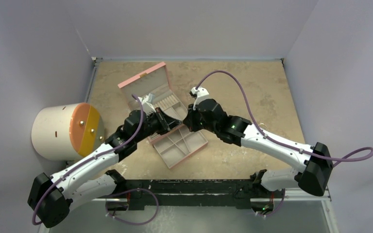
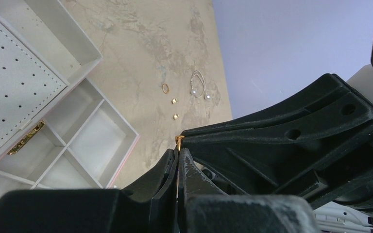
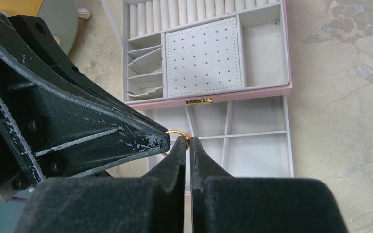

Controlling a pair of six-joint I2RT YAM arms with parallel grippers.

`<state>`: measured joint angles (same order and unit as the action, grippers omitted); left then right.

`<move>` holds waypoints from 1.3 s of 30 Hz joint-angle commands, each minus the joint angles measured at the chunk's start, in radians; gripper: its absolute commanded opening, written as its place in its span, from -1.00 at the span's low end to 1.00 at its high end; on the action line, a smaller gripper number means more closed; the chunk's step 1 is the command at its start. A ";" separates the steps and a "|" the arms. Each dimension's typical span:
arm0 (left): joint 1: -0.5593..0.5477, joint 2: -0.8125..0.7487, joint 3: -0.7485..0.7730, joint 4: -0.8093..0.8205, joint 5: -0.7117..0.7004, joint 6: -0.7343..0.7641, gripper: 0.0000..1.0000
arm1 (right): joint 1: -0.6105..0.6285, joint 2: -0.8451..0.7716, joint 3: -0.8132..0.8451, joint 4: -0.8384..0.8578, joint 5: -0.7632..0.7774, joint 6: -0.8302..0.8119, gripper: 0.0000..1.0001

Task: Organize the mixed jewelry

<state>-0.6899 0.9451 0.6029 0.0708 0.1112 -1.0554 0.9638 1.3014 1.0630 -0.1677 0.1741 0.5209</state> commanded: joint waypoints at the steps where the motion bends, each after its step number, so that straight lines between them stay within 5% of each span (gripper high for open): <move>1: -0.005 -0.025 0.009 0.032 -0.011 0.025 -1.00 | 0.008 -0.036 0.020 0.031 -0.038 0.013 -0.86; 3: -0.004 -0.023 0.011 0.032 -0.007 0.042 -1.00 | 0.009 -0.051 0.009 0.040 -0.043 0.017 -0.55; 7: -0.004 -0.034 0.011 0.011 -0.007 0.096 -1.00 | 0.009 -0.095 -0.010 0.028 -0.065 0.039 -0.28; 13: -0.005 -0.075 0.012 0.008 0.034 0.163 -1.00 | 0.003 -0.166 -0.002 -0.036 -0.105 -0.005 -0.19; 20: -0.004 -0.112 0.009 0.117 0.172 0.177 -1.00 | -0.083 -0.293 -0.065 0.026 -0.348 -0.033 -0.17; 39: -0.005 -0.063 -0.054 0.660 0.540 -0.093 -1.00 | -0.165 -0.413 -0.191 0.343 -0.719 0.058 -0.05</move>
<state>-0.6899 0.8673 0.5697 0.5224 0.5598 -1.0504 0.8040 0.8967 0.8742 0.0319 -0.4496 0.5423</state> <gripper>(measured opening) 0.010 0.475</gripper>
